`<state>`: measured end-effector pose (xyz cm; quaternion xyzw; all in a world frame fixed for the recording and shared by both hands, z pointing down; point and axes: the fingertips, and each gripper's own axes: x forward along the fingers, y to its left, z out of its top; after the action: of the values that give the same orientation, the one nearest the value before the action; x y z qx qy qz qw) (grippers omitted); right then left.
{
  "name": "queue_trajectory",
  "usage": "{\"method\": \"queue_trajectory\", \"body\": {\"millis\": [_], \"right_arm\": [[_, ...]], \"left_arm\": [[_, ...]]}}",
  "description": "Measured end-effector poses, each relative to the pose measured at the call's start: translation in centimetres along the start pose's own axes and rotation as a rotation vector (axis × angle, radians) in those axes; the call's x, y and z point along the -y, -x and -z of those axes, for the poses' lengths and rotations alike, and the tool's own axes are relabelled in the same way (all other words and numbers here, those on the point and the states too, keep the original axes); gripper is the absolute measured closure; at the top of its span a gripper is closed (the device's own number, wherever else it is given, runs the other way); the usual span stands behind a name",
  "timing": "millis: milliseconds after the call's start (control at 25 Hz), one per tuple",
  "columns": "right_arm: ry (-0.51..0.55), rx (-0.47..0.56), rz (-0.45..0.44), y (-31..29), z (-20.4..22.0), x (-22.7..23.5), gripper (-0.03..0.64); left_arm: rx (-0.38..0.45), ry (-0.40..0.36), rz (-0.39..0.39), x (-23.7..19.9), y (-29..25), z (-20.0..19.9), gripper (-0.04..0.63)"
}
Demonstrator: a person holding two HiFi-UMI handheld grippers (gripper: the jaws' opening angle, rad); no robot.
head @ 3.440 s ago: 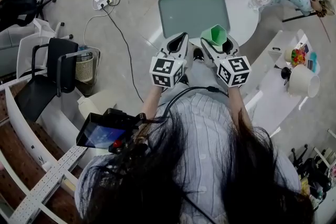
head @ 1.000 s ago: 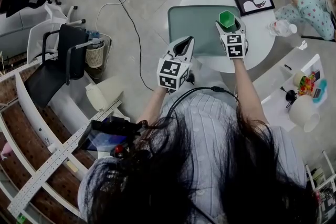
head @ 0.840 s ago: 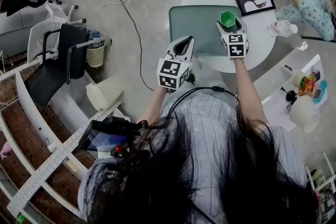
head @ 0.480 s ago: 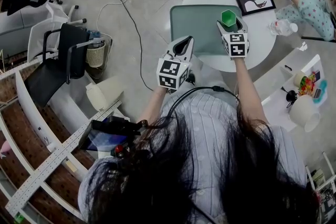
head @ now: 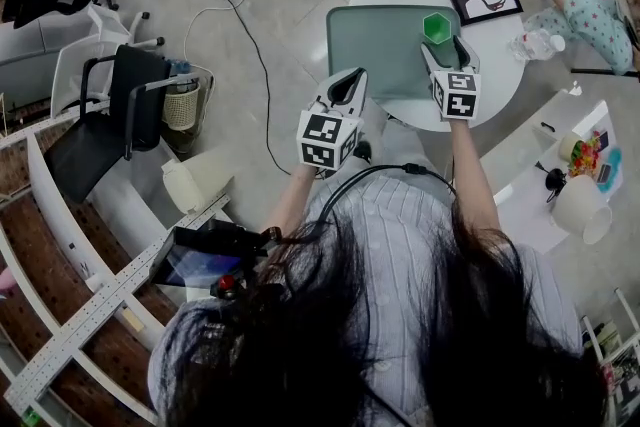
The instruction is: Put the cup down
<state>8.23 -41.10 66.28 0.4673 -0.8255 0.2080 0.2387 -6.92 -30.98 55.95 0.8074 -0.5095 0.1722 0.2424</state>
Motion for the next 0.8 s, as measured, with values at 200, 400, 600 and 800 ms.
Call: {"method": "queue_trajectory", "body": {"millis": [200,400,600,800], "right_arm": [[-0.029,0.074,-0.006,2.6,-1.6,-1.1,0.301],[-0.031,0.154,-0.008,5.7,-3.5,-2.4,0.304],[-0.060,0.224,-0.003,8.8,-4.6,-4.2,0.316],[-0.089,0.274,-0.010,11.3,-4.8,-6.5,0.336]], "left_arm": [[0.011,-0.012,0.012,0.3,1.1,0.1,0.580],[0.031,-0.029,0.028,0.9,2.7,0.3,0.580],[0.046,-0.042,0.037,1.5,4.8,1.2,0.580],[0.064,-0.053,0.038,1.7,7.2,2.2,0.580]]}}
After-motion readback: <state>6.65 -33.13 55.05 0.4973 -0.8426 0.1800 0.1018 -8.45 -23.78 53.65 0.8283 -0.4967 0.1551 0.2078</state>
